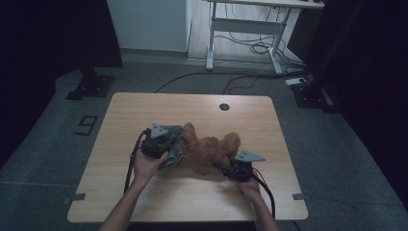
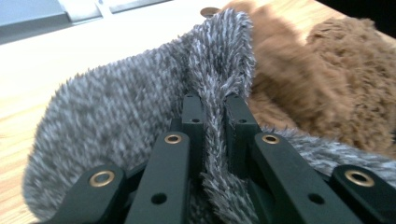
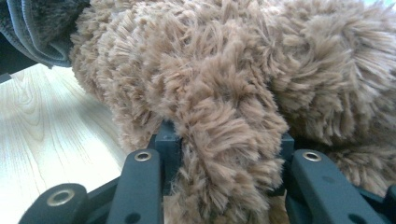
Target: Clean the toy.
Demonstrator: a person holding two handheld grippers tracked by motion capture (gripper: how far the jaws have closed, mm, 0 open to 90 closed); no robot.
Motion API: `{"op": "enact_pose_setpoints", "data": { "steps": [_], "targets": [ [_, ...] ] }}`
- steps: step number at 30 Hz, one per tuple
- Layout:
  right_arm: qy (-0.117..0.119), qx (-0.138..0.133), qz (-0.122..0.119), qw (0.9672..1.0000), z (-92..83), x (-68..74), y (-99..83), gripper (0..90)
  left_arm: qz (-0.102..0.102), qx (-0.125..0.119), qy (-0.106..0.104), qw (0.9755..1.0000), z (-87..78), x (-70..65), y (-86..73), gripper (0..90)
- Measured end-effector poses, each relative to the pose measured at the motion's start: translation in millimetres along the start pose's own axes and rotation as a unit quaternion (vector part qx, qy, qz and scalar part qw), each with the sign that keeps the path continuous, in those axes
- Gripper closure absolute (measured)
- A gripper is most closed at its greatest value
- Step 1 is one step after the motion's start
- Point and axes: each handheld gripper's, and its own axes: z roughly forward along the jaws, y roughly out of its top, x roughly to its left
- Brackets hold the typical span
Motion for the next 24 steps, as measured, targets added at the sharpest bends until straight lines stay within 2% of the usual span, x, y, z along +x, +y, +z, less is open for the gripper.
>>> {"op": "enact_pose_setpoints", "data": {
  "steps": [3,5,6,8,11,13,14,17,19,22,24],
  "targets": [
    [0.001,0.0,0.005,1.0,-0.4,-1.3,-0.4,60.4,0.003,-0.015,-0.005,0.9999,-6.1,-5.5,4.3,80.6],
    [0.003,-0.002,0.01,0.9999,-0.4,-2.7,-0.8,60.4,0.01,-0.029,-0.023,0.9993,-10.6,-17.1,11.3,80.6],
    [0.004,-0.002,0.012,0.9999,-0.5,-3.2,-0.9,60.4,0.012,-0.036,-0.038,0.9986,-11.5,-25.0,16.7,80.6],
    [0.004,-0.002,0.012,0.9999,-0.5,-3.3,-1.0,60.4,0.018,-0.046,-0.055,0.9973,-11.1,-39.0,25.2,80.7],
    [0.003,-0.001,0.011,0.9999,-0.8,-3.0,-1.0,60.4,0.041,-0.056,-0.076,0.9947,-5.4,-66.7,41.9,80.7],
    [0.004,-0.002,0.014,0.9999,-0.8,-2.9,-1.1,60.4,0.058,-0.052,-0.084,0.9934,3.2,-83.8,53.6,80.6],
    [0.005,-0.001,0.013,0.9999,-0.8,-3.2,-1.1,60.4,0.068,-0.043,-0.087,0.9929,13.7,-97.7,63.4,80.6],
    [0.003,-0.002,0.011,0.9999,-0.8,-3.1,-1.3,60.4,0.081,-0.015,-0.091,0.9925,40.1,-117.5,76.4,80.6],
    [0.002,-0.002,0.01,0.9999,-1.0,-2.9,-1.4,60.4,0.083,0.01,-0.088,0.9926,59.5,-124.6,78.9,80.6],
    [0.002,-0.002,0.012,0.9999,-1.7,-3.0,-1.8,60.3,0.082,0.052,-0.077,0.9923,90.6,-128.2,70.7,80.6],
    [0.002,0.0,0.012,0.9999,-2.0,-3.5,-2.1,60.2,0.074,0.059,-0.07,0.9931,99.8,-125.2,63.0,80.6]
  ]
}}
